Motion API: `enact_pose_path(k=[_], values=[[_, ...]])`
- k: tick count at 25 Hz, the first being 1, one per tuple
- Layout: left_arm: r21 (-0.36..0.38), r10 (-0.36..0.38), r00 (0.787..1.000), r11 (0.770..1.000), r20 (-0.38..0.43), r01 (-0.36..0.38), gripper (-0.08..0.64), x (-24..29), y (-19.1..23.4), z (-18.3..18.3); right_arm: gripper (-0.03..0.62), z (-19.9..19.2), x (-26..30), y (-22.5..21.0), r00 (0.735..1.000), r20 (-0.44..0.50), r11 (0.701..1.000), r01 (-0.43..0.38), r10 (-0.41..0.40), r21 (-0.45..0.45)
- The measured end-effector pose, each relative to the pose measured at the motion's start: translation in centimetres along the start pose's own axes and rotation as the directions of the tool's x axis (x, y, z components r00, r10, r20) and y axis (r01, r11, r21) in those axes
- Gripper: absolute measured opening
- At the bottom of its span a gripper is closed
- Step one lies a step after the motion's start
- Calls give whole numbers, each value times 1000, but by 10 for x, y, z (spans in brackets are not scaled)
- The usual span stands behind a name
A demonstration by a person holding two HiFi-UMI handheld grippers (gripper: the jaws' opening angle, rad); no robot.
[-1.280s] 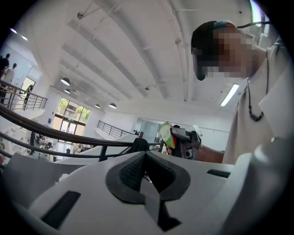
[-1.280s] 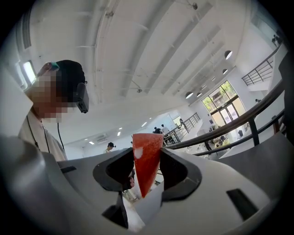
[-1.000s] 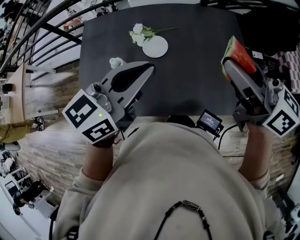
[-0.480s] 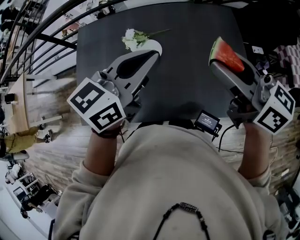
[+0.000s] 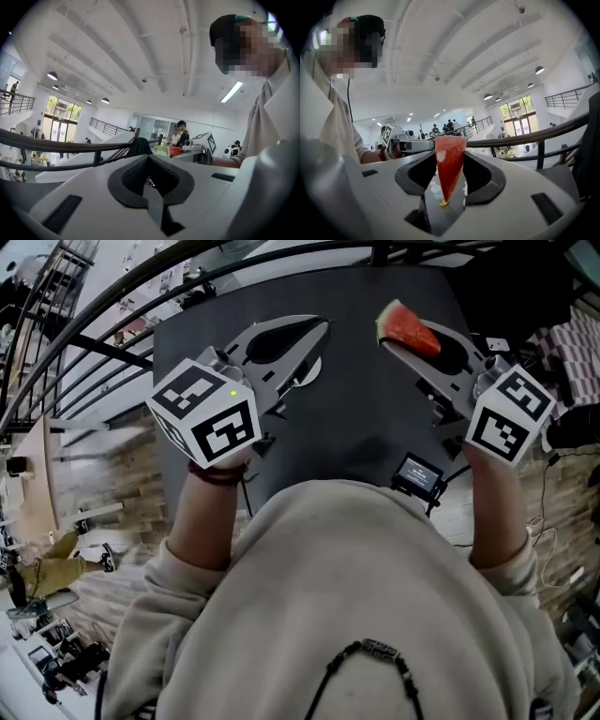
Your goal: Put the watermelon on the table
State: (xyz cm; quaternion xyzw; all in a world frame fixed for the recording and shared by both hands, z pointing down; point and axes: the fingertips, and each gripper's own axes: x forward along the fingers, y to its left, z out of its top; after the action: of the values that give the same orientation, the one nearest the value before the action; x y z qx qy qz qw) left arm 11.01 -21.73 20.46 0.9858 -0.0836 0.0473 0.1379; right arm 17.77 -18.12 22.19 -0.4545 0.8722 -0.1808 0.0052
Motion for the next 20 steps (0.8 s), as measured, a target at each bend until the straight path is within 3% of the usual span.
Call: enact_pose_path(k=[20], values=[[-37,-7,999,999,34,8,3,-15,-4,-1,189,2,-7,12,1000,-14,999,25,-24,27]])
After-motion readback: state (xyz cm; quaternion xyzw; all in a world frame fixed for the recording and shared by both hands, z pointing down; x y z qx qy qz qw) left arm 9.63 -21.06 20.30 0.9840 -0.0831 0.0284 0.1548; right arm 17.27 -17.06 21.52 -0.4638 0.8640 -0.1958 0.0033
